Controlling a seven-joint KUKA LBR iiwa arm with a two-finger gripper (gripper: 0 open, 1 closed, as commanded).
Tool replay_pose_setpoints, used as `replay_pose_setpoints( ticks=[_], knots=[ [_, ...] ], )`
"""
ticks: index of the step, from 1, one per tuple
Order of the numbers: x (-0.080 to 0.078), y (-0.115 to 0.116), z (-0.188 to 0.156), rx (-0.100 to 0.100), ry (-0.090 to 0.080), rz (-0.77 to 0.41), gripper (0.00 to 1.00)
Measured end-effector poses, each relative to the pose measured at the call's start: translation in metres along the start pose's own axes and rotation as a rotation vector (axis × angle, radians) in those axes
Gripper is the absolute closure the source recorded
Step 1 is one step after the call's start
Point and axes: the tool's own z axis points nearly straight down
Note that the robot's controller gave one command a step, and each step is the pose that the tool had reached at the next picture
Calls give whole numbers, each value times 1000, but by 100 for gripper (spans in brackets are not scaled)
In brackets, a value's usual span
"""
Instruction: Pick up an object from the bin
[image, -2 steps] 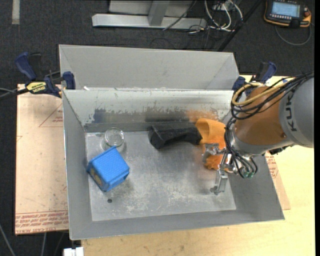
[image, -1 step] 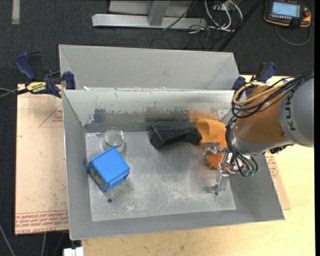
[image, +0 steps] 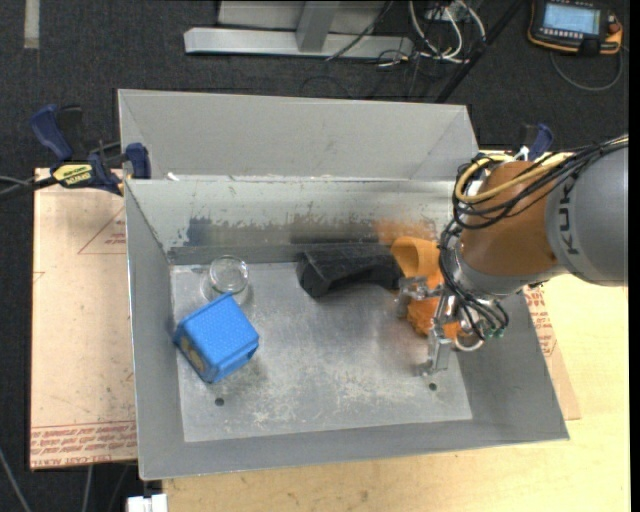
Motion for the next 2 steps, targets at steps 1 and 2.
replay_pose_setpoints(
  ticks=[1, 2],
  knots=[
    [-34, -15, -46, -3, 4, -26, 0],
    [53, 2, -27, -2, 0, -70, 100]
  ],
)
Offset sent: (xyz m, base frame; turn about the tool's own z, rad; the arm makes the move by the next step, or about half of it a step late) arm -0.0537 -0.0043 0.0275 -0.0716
